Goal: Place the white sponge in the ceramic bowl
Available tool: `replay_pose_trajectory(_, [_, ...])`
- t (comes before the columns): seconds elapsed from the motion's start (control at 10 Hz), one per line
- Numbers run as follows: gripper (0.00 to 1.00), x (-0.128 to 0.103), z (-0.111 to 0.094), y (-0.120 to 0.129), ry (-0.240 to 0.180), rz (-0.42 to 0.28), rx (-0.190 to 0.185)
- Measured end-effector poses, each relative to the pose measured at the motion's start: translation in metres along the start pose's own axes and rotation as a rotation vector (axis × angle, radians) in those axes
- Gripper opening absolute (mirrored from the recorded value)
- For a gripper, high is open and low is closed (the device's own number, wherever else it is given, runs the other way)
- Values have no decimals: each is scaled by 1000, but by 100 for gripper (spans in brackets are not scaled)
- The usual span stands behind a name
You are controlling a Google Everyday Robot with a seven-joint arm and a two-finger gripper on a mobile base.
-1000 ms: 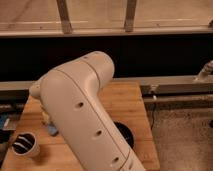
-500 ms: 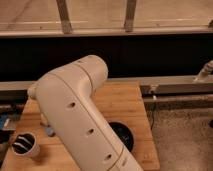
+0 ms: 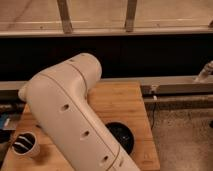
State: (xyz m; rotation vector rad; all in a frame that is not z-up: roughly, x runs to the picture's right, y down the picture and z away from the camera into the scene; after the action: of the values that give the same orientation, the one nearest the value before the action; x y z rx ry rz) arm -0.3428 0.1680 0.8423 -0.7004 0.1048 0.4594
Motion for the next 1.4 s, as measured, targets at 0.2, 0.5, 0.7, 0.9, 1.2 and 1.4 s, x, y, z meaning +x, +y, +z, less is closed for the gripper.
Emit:
replay_pose_trajectory(0.2, [61, -5, -5, 3, 4, -13, 9])
replay_pose_trajectory(0.5, [61, -10, 0, 6, 11, -35, 2])
replay_pose_trajectory(0.7, [61, -16, 3, 12, 11, -51, -5])
replay_pose_trajectory(0.9, [61, -19, 5, 16, 13, -60, -9])
replay_pose_trajectory(1.2, [61, -26, 6, 29, 14, -87, -15])
replay_pose_trajectory(1.4, [57, -24, 15, 31, 22, -82, -28])
